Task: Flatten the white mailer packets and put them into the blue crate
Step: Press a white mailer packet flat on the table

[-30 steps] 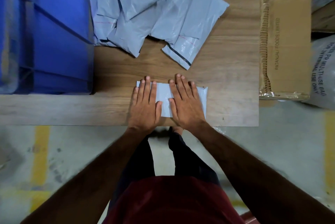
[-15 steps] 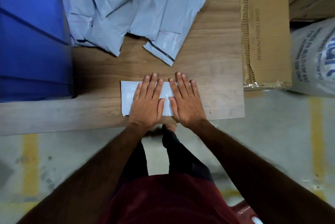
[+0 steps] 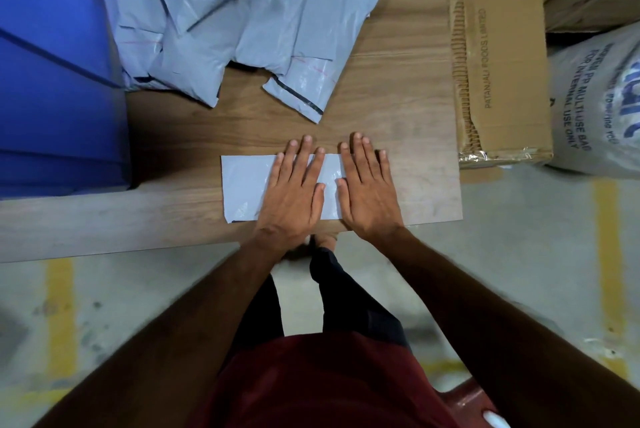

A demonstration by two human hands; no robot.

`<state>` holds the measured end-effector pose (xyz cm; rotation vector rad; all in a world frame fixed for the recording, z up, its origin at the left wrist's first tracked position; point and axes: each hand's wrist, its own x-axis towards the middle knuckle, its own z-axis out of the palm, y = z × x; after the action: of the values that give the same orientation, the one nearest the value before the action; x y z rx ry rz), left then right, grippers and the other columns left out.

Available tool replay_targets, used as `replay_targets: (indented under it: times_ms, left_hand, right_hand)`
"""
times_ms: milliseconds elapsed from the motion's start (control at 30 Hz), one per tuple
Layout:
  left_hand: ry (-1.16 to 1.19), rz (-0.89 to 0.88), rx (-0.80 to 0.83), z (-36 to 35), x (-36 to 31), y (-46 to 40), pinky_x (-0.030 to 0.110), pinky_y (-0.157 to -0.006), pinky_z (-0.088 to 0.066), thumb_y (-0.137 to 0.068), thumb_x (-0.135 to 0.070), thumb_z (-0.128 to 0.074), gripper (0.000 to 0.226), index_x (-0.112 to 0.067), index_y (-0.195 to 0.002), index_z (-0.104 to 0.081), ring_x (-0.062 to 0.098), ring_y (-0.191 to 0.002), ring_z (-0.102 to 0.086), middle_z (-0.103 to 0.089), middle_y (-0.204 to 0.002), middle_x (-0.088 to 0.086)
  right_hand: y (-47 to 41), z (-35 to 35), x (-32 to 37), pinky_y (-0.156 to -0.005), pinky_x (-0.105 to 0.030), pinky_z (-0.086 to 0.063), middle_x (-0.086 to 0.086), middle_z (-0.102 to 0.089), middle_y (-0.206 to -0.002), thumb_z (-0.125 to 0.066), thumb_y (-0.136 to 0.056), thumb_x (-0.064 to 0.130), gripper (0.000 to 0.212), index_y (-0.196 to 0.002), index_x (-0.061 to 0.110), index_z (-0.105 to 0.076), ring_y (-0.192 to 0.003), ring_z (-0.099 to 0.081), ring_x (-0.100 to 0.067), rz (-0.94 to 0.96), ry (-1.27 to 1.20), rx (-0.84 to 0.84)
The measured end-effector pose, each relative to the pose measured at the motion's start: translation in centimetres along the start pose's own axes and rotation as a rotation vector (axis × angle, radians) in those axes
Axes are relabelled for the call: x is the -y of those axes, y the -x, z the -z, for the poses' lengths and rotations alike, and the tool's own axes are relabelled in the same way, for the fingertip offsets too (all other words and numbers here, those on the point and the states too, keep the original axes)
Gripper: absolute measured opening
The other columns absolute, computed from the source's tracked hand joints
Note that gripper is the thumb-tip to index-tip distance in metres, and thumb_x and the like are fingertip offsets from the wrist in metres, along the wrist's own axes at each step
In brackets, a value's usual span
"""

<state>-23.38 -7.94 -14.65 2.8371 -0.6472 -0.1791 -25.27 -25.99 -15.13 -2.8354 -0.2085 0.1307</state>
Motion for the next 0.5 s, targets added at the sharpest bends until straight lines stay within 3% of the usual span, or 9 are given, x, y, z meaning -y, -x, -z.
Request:
replay_targets:
  times_ms: [200, 500]
  left_hand:
    - [-0.071, 0.179, -0.078, 0.4, 2.7, 2.0, 0.058, -0.124, -0.014, -0.101, -0.035, -0.033, 0.063, -0.008, -0.158, -0.031, 0.036, -0.155, -0.016, -0.02, -0.166, 0.021]
    - [-0.014, 0.176, 0.02, 0.8, 3.0, 2.0, 0.056, -0.124, -0.012, -0.102, -0.04, -0.029, 0.066, -0.009, -0.16, -0.023, 0.034, -0.156, -0.009, -0.012, -0.168, 0.017]
  right_hand:
    - [-0.4, -0.4, 3.0, -0.126, -0.051, -0.009, -0.018, -0.014, -0.168, -0.028, -0.106, 0.032, 0.06, -0.16, 0.006, -0.023, -0.157, -0.008, -0.029, 0.091, -0.046, -0.023]
    - [-0.7, -1.3, 4.3, -0.125, -0.053, -0.013, -0.017, -0.013, -0.169, -0.029, -0.106, 0.032, 0.059, -0.16, 0.009, -0.025, -0.157, -0.009, -0.029, 0.099, -0.028, 0.022]
